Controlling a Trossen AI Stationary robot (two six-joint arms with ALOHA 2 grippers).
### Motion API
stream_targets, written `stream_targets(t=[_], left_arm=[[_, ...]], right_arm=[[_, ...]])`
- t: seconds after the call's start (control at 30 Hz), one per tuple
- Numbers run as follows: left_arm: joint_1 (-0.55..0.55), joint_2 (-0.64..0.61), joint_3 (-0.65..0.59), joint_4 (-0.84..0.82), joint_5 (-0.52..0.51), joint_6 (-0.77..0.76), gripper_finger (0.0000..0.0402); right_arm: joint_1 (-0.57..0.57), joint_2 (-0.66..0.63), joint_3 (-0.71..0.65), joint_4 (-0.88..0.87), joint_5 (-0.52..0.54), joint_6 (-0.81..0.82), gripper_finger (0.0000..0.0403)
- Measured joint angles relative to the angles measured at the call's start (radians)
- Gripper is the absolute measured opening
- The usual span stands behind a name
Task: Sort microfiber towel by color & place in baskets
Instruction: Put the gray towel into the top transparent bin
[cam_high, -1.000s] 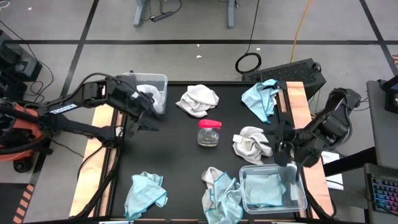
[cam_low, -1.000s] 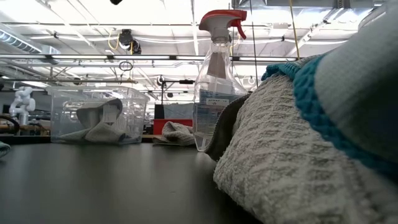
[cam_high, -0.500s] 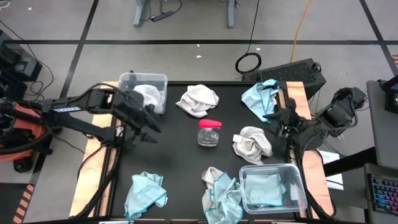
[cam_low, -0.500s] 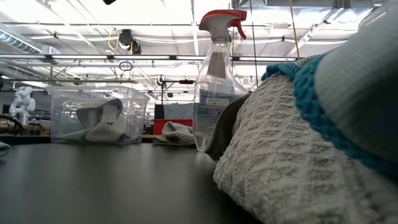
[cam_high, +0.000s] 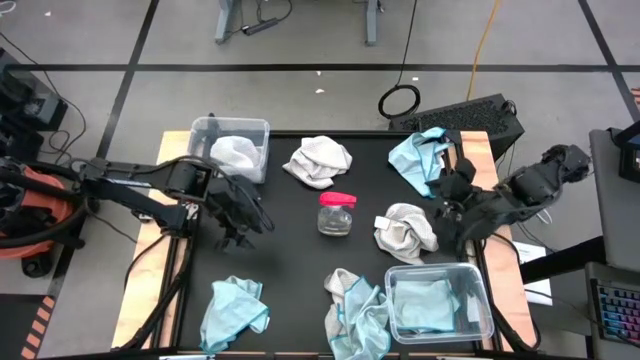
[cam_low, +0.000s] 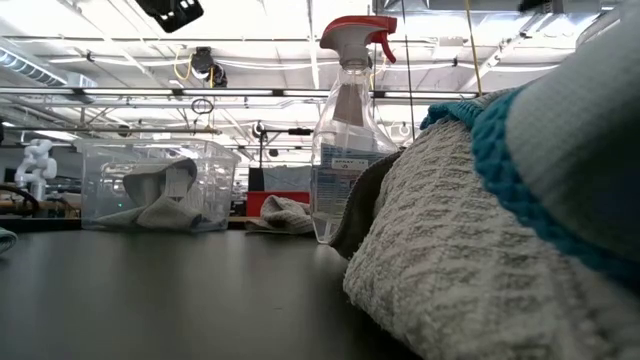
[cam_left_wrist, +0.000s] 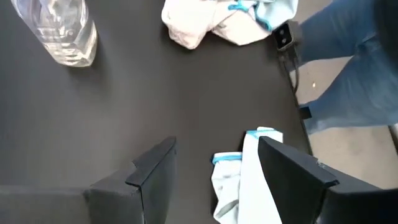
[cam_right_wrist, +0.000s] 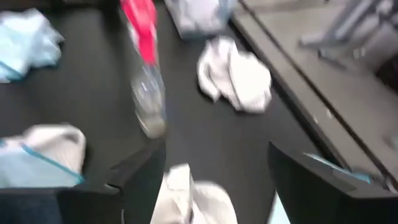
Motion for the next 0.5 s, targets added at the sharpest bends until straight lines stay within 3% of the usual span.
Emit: stream_targets(t=[0.37,0.5], left_arm=[[-0.003,0.03,0.0,0.064,-0.007,0.006,0.023],[-0.003,0.03,0.0,0.077,-0.03,0.005,0.023]], right_arm=[[-0.229,0.047,-0.182,-0.004,-0.287,0.049,0.0283],[-0.321,0.066,-0.26,0.038,-0.395,0.166,0.0283]])
